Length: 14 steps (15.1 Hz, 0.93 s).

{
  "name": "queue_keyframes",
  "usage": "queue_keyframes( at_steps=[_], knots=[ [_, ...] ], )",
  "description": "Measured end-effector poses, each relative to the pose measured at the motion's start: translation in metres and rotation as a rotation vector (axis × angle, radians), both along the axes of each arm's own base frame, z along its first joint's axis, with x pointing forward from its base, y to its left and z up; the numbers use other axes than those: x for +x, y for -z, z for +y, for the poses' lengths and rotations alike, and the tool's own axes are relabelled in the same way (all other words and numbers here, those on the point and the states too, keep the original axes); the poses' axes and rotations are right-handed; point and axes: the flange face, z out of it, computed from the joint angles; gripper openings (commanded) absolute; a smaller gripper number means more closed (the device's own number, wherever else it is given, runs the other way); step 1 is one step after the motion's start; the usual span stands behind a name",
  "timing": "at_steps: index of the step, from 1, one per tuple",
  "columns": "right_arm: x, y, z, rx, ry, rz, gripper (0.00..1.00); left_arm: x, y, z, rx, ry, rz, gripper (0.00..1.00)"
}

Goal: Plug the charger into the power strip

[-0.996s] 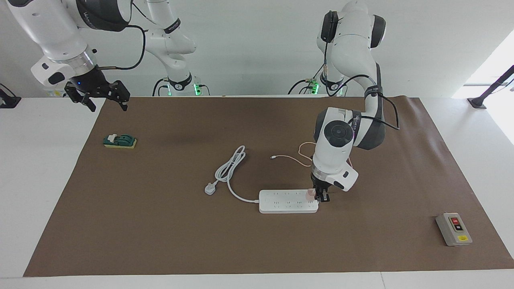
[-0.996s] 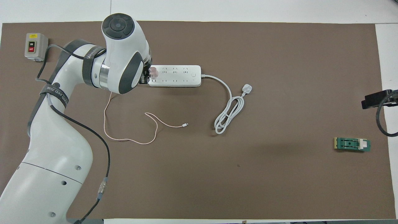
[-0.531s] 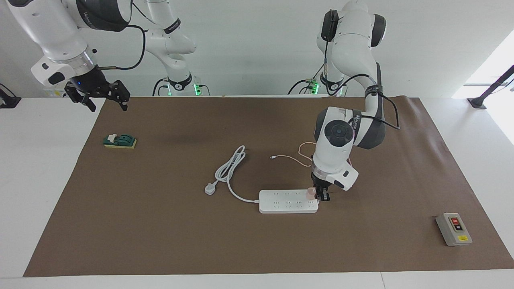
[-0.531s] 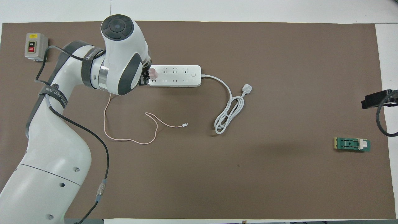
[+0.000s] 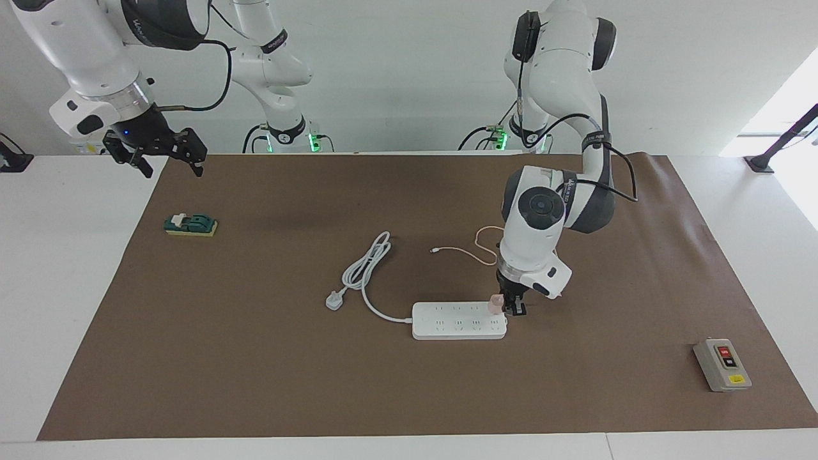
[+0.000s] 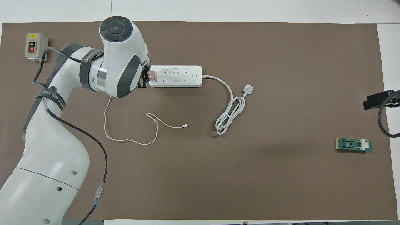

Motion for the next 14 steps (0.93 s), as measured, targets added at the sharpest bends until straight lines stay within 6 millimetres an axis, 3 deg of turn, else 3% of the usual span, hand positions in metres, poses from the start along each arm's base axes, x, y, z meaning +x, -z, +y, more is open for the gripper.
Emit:
queue_keyframes(
  at_steps=[14],
  knots=[
    [0.0, 0.0, 0.0, 0.0, 0.0, 0.0, 1.0, -0.0017, 0.0038, -0.0002, -0.005, 0.001, -0.004, 0.0]
  ],
)
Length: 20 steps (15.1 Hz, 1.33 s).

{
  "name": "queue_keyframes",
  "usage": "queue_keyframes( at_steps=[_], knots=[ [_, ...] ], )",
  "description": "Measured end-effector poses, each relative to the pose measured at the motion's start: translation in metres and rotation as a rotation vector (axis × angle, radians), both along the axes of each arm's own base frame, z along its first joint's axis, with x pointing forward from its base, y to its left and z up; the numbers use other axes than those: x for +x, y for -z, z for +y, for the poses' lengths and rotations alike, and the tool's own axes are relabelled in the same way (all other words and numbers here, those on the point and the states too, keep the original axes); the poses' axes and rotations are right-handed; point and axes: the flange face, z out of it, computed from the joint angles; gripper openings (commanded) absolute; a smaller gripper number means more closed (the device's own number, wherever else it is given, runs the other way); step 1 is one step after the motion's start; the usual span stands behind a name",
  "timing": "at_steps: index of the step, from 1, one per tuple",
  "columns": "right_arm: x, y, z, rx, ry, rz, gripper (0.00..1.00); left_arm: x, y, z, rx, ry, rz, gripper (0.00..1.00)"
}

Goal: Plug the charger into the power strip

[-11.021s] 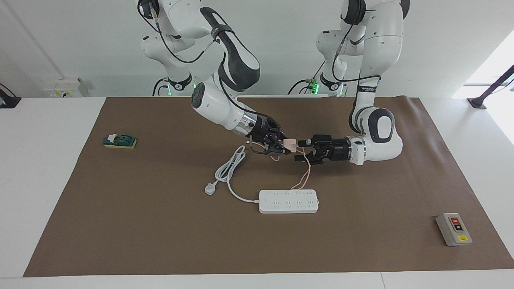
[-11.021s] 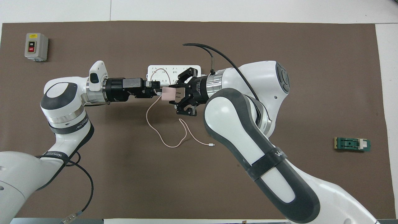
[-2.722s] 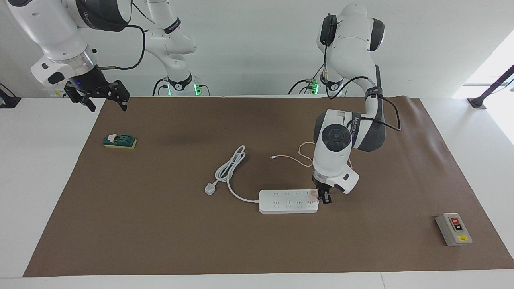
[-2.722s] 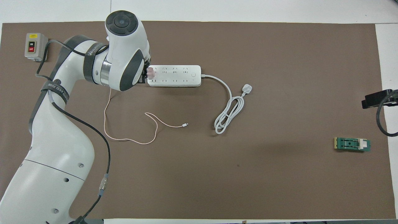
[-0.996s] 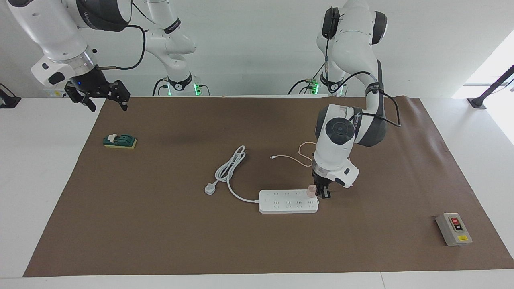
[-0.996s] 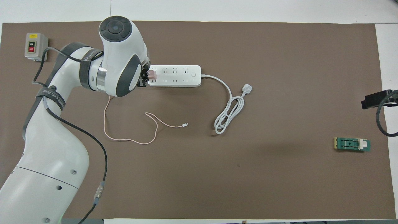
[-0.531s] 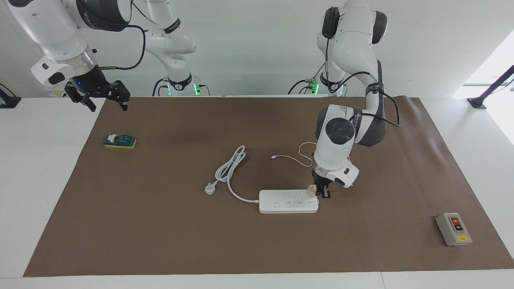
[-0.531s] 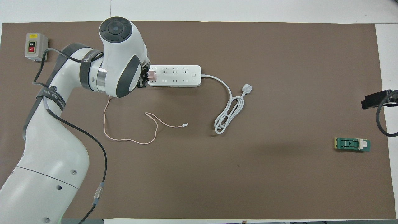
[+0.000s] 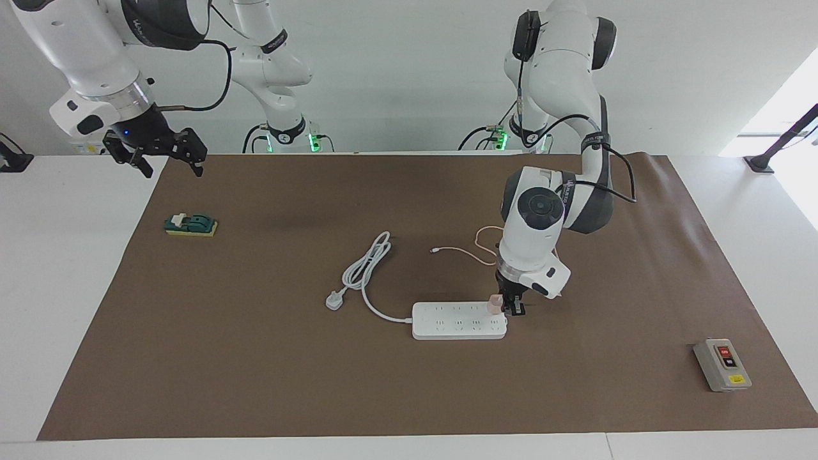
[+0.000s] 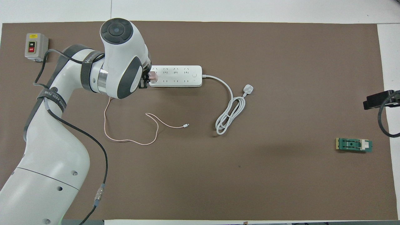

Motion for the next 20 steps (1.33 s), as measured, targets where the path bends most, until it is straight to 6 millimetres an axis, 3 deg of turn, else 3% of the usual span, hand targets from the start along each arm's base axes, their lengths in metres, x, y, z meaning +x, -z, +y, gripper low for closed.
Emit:
queue_keyframes(
  at_steps=[20],
  knots=[
    [0.0, 0.0, 0.0, 0.0, 0.0, 0.0, 1.0, -0.0056, 0.0006, 0.0026, -0.012, 0.002, -0.023, 0.0]
  ],
)
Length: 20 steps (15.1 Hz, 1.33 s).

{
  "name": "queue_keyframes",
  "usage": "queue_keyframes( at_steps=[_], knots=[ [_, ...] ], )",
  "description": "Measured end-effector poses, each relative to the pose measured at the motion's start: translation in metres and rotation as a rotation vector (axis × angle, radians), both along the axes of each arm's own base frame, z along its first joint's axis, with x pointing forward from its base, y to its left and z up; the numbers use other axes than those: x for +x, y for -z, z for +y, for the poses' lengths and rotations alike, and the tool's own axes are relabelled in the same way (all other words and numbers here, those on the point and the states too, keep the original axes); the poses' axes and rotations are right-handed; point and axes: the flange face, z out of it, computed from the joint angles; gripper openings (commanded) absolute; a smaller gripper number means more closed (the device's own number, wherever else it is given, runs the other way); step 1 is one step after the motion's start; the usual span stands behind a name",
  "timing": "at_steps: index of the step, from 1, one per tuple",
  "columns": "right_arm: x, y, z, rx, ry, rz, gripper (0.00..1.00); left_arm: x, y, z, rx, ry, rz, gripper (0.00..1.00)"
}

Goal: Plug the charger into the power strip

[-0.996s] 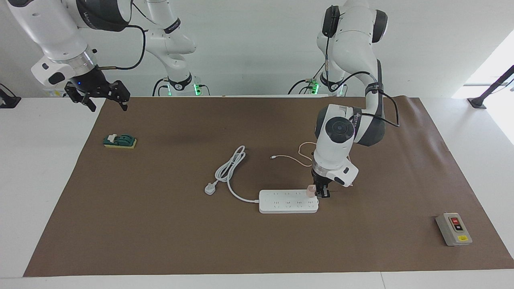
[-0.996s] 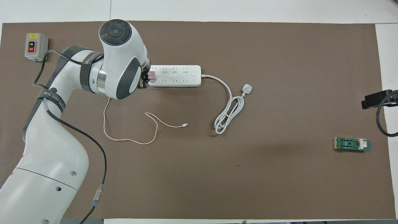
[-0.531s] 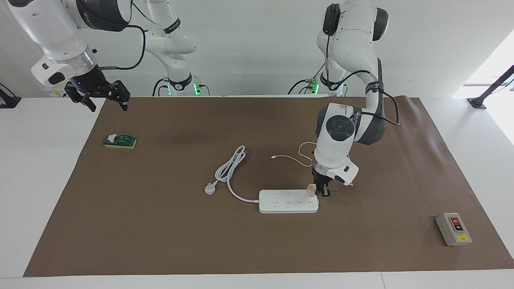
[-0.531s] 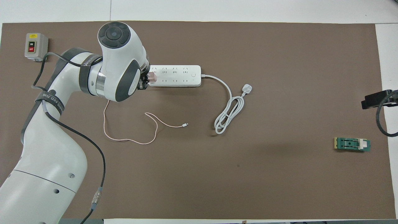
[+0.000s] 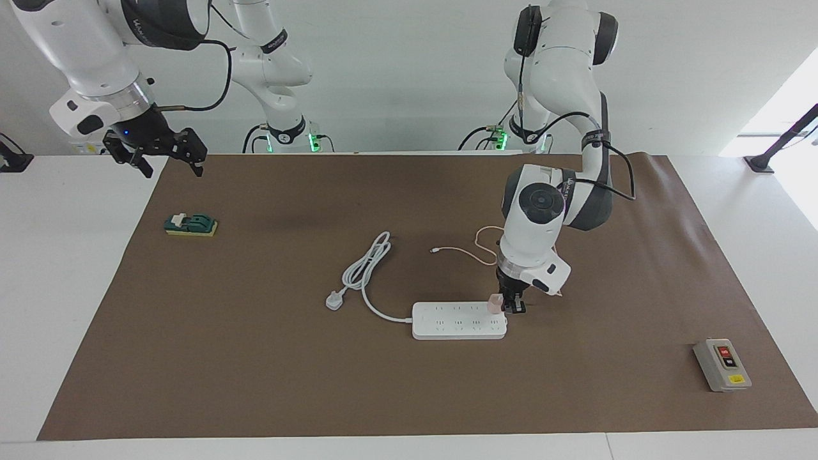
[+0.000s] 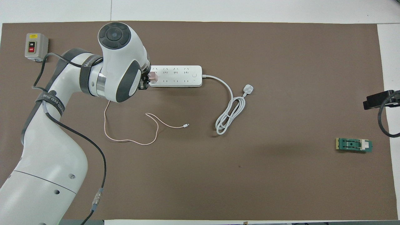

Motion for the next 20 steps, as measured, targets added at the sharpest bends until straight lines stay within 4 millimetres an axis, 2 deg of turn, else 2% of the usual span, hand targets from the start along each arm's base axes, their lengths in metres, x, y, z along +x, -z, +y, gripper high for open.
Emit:
queue_keyframes(
  at_steps=[20],
  knots=[
    [0.0, 0.0, 0.0, 0.0, 0.0, 0.0, 1.0, -0.0026, 0.0008, 0.003, 0.011, 0.007, 0.038, 0.0]
  ],
)
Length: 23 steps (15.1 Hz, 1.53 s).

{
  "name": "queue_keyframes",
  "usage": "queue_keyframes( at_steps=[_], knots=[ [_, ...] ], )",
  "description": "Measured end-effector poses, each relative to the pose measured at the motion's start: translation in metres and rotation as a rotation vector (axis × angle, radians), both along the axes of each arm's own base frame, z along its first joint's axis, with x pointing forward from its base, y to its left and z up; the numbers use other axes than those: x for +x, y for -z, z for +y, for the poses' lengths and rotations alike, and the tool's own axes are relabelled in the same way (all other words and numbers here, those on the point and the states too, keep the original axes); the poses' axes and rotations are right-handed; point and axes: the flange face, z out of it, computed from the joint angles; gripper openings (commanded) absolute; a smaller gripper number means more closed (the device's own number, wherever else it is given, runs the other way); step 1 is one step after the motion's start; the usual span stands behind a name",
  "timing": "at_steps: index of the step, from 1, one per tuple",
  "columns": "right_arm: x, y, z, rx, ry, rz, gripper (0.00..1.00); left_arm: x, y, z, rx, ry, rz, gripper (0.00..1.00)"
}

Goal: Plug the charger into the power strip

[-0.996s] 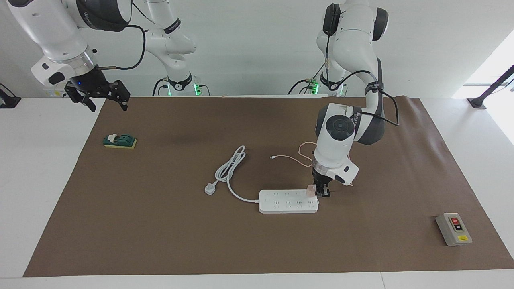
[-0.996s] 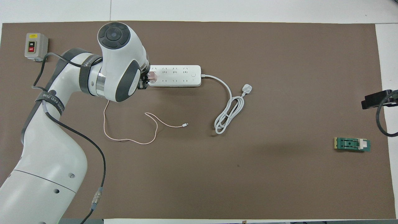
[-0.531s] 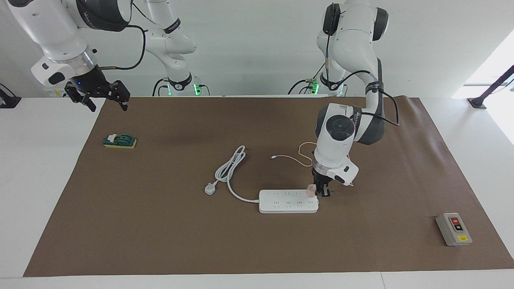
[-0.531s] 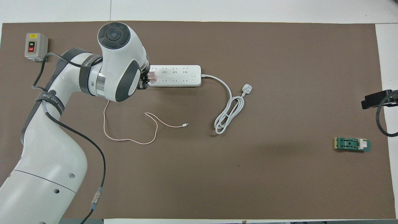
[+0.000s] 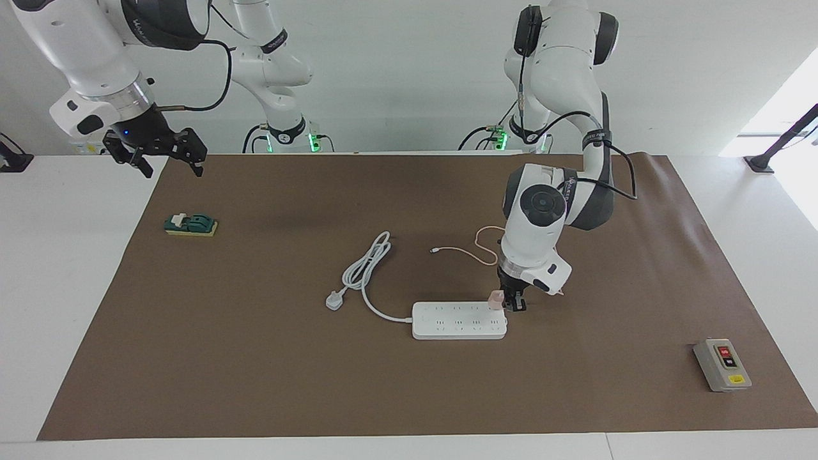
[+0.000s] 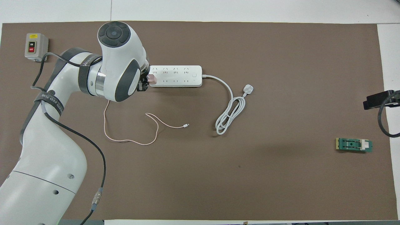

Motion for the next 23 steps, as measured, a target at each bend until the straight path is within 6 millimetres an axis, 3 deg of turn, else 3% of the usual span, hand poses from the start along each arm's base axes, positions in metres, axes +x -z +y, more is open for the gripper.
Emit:
queue_keyframes(
  at_steps=[10, 16, 23],
  knots=[
    [0.0, 0.0, 0.0, 0.0, 0.0, 0.0, 1.0, 0.012, -0.002, 0.0, -0.006, 0.005, 0.021, 0.0],
    [0.0, 0.0, 0.0, 0.0, 0.0, 0.0, 1.0, 0.02, -0.028, -0.008, -0.022, 0.083, -0.009, 0.0],
    [0.0, 0.0, 0.0, 0.0, 0.0, 0.0, 1.0, 0.015, -0.015, -0.01, -0.022, 0.12, 0.025, 0.0]
  ],
)
